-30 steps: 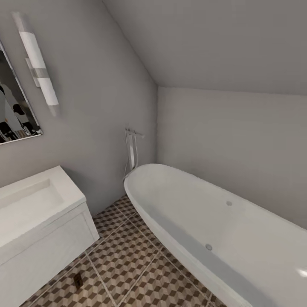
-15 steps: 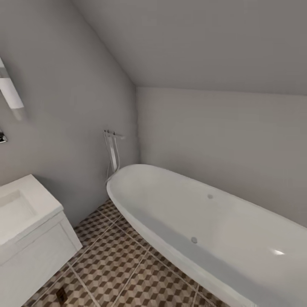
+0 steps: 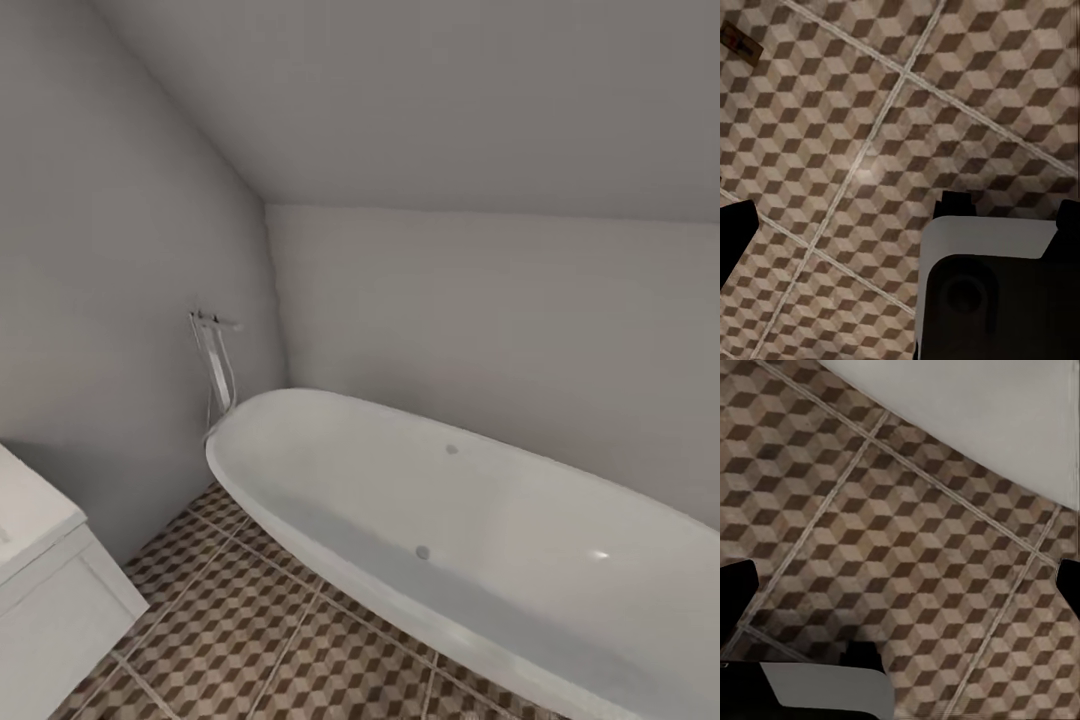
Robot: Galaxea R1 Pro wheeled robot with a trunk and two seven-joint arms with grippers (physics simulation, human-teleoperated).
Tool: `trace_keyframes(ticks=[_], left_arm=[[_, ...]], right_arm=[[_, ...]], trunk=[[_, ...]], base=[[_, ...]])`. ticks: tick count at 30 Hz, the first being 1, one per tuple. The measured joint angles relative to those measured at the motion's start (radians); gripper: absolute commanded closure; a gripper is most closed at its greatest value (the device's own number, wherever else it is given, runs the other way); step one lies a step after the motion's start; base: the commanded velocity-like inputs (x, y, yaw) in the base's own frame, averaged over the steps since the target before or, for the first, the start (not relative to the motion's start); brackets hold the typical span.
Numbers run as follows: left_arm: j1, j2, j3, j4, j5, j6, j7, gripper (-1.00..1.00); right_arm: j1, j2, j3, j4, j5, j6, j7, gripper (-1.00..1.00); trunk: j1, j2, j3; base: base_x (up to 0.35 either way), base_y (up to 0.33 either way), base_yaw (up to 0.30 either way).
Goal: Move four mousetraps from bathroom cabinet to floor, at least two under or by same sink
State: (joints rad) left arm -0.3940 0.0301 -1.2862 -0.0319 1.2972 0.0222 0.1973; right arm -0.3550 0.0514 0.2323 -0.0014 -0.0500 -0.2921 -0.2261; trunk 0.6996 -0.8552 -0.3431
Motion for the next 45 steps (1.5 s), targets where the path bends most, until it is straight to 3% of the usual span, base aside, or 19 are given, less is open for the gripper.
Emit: trace_keyframes(ticks=[45], left_arm=[[0.000, -0.005, 0.001, -0.001, 0.001, 0.000, 0.001, -1.00]], right_arm=[[0.000, 0.000, -0.001, 0.001, -0.001, 0.002, 0.003, -1.00]], trunk=[[0.000, 0.000, 0.000]], base=[[0.000, 0.000, -0.288]])
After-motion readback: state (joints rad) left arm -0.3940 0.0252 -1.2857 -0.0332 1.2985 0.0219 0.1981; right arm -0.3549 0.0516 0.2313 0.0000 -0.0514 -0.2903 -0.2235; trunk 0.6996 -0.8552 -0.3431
